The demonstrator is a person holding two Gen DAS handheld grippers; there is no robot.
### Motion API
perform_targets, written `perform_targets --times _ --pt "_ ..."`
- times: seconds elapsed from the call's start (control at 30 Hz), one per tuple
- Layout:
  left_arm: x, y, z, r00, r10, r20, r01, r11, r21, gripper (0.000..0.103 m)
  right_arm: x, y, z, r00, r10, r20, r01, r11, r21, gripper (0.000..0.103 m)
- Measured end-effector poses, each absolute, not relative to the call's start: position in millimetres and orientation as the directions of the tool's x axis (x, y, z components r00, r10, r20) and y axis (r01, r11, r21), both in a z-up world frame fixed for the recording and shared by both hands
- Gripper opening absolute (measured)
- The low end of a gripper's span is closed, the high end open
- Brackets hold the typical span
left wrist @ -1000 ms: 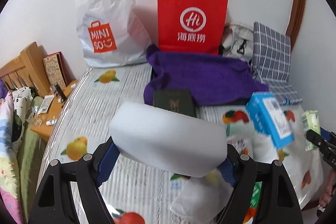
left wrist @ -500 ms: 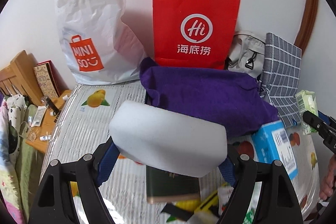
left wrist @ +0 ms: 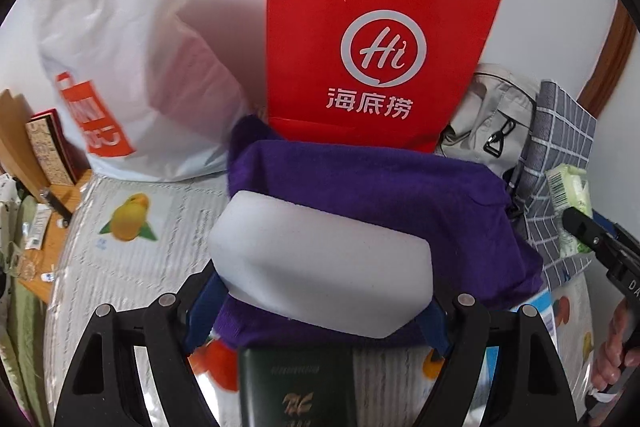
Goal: Organize soft objects
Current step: 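Carry both items onto the purple towel and open both tools to release them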
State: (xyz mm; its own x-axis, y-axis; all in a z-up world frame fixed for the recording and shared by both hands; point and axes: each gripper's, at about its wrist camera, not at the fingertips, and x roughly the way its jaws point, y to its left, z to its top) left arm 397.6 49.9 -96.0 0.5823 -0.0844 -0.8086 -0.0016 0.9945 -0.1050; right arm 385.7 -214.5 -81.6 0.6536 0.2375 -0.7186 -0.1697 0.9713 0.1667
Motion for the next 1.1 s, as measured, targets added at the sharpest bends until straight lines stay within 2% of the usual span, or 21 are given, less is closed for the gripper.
perform_targets --times 0.4,0.63,1.0,1.07,1.1 --pt "470.4 46.3 -143.6 0.478 -0.079 -0.875 -0.004 0.996 -0.092 0.081 437.0 -205.8 -140.9 0.552 0.213 -0.806 -0.220 0.970 0.105 0.053" --pt "481.7 49.8 -165.8 0.451 -0.090 -0.888 -0.004 0.995 -0.103 0.081 449.6 -205.2 -179.8 0.446 0.250 -0.859 -0.227 0.960 0.161 0.053" --pt "484.1 59.7 -171.5 0.451 -0.143 -0.881 -0.012 0.986 -0.167 0.083 446.9 -199.1 -191.2 0.422 0.233 -0.876 -0.241 0.961 0.139 0.054" --pt "485.8 56.6 -172.4 0.449 -0.145 -0.882 -0.015 0.985 -0.170 0.085 448.4 -199.0 -192.3 0.415 0.233 -0.879 -0.242 0.960 0.140 0.054" --pt "486.1 53.7 -171.9 0.450 -0.153 -0.880 -0.010 0.984 -0.177 0.090 448.6 -198.6 -192.4 0.412 0.234 -0.880 -0.244 0.959 0.141 0.057"
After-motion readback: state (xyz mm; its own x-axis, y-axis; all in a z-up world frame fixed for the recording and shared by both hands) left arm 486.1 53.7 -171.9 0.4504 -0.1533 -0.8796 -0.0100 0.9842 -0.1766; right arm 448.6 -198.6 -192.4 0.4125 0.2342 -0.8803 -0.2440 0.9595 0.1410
